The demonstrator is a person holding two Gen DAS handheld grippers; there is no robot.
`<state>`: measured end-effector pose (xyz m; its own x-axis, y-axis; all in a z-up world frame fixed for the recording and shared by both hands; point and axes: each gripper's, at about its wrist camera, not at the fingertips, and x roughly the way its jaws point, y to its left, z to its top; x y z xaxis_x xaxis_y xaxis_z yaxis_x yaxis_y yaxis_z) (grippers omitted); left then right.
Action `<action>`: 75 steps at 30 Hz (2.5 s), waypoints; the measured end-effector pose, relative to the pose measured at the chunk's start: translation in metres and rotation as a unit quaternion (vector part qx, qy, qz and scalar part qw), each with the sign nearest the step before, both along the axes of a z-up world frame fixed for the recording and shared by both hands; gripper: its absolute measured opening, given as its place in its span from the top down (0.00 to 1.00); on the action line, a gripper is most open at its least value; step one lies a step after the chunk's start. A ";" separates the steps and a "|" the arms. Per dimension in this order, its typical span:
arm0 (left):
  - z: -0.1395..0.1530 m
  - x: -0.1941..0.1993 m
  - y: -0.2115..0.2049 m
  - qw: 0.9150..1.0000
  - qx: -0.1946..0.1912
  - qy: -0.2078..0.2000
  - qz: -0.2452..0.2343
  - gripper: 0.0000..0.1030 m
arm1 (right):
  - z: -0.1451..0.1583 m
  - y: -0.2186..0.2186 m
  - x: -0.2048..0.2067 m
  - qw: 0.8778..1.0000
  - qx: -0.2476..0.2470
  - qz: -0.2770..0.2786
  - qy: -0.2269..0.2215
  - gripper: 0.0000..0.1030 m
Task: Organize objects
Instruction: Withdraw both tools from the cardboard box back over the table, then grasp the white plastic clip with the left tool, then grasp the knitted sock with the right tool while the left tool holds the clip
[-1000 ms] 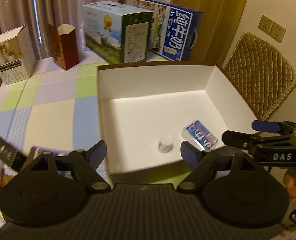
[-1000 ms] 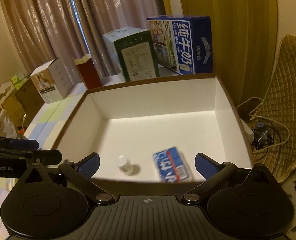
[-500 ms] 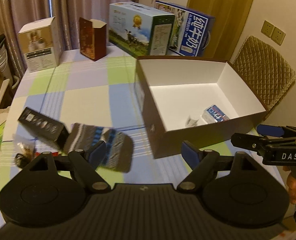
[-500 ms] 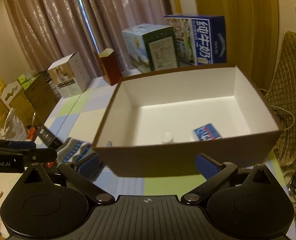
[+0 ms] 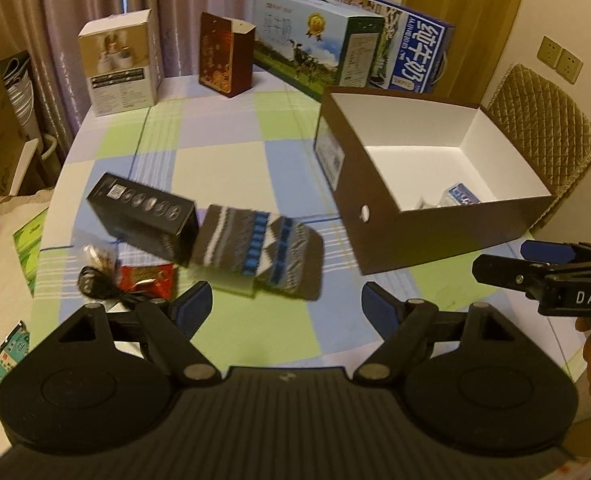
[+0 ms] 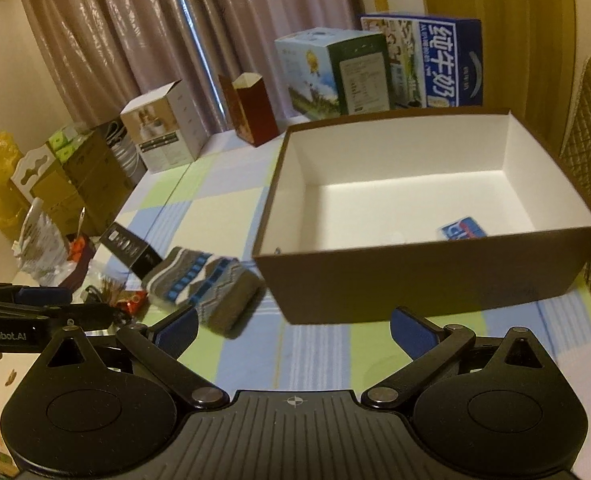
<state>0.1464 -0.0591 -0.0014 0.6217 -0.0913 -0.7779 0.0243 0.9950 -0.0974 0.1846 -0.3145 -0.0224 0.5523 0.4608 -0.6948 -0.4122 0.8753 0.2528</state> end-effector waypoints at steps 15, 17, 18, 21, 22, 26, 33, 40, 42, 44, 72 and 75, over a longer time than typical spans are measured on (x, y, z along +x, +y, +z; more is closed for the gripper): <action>-0.029 -0.036 0.066 0.999 0.001 0.019 0.038 0.23 | -0.030 0.050 -0.016 0.999 -0.002 0.022 0.033 0.03; -0.035 -0.039 0.074 0.999 0.000 0.023 0.045 0.23 | -0.035 0.056 -0.017 0.999 -0.004 0.024 0.037 0.03; -0.038 -0.041 0.078 0.999 0.000 0.024 0.047 0.23 | -0.037 0.059 -0.017 0.999 -0.005 0.025 0.039 0.03; -0.047 -0.044 0.088 0.998 0.003 0.026 0.049 0.23 | -0.044 0.067 -0.017 0.998 -0.009 0.030 0.047 0.03; -0.049 -0.045 0.090 0.998 0.005 0.026 0.050 0.23 | -0.046 0.069 -0.017 0.998 -0.009 0.031 0.049 0.03; -0.062 -0.041 0.099 0.997 0.006 0.040 0.063 0.23 | -0.053 0.078 -0.017 0.998 -0.016 0.033 0.054 0.03; -0.078 -0.025 0.106 0.995 -0.004 0.057 0.078 0.23 | -0.064 0.091 -0.009 0.997 -0.022 0.029 0.061 0.03; -0.093 -0.002 0.109 0.993 -0.011 0.068 0.097 0.24 | -0.067 0.103 0.004 0.998 -0.018 0.025 0.061 0.03; -0.097 0.005 0.109 0.992 -0.009 0.070 0.101 0.24 | -0.068 0.108 0.008 0.998 -0.018 0.027 0.060 0.03; -0.102 0.011 0.110 0.992 -0.005 0.073 0.107 0.25 | -0.069 0.112 0.011 0.998 -0.017 0.029 0.059 0.03; -0.120 -0.001 0.147 0.991 0.024 0.079 0.107 0.62 | -0.089 0.170 0.028 0.989 -0.057 0.139 -0.008 0.17; -0.119 0.001 0.147 0.991 0.026 0.079 0.106 0.63 | -0.100 0.181 0.030 0.980 -0.103 0.165 -0.040 0.23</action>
<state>0.1474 0.0878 -0.1208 0.4925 0.0713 -0.8674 -0.1978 0.9797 -0.0318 0.2150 -0.1330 -0.1220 0.4527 0.4784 -0.7525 -0.6931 0.7197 0.0405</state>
